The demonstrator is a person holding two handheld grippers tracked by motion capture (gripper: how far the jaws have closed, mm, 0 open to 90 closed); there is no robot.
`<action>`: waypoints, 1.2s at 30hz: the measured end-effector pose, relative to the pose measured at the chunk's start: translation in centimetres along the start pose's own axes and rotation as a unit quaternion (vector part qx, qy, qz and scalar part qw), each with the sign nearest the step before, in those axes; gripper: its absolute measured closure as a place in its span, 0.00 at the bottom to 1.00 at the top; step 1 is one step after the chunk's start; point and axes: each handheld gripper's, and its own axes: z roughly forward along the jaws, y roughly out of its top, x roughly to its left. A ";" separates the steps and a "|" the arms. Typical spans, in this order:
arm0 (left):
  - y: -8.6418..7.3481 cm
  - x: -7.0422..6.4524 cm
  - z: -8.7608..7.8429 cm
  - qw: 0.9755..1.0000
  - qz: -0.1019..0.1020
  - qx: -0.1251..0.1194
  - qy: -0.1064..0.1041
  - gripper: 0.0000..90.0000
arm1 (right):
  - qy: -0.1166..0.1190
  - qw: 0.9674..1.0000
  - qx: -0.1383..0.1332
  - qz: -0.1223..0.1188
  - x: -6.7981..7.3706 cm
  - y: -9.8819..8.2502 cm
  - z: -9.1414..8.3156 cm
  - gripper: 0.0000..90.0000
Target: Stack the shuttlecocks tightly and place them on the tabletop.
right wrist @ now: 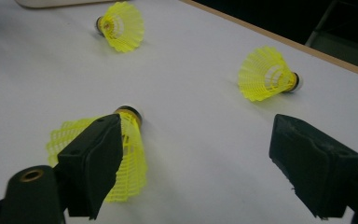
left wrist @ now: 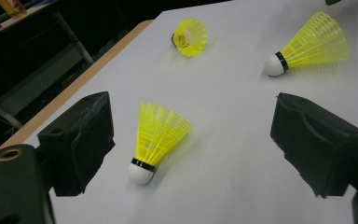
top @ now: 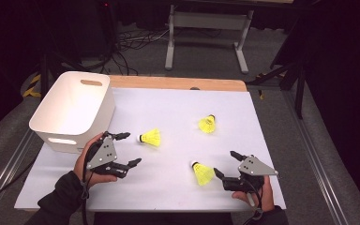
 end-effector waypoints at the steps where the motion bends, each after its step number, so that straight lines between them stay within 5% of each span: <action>1: -0.3 -0.2 -0.3 1.000 -0.003 0.000 -0.001 0.15 | 0.004 1.000 0.003 -0.004 0.2 0.1 0.0 0.23; 9: -2.3 -1.2 -2.5 1.000 -0.022 -0.009 0.018 0.14 | 0.009 1.000 0.015 -0.020 1.3 0.4 0.0 0.31; 22: -5.9 -1.6 -5.8 0.997 -0.063 0.017 0.038 0.12 | 0.025 0.998 0.036 -0.035 1.8 0.0 0.4 0.40; 36: -7.4 -1.2 -7.1 0.994 -0.092 0.025 0.045 0.12 | 0.025 0.997 0.062 -0.032 1.2 -0.9 1.8 0.58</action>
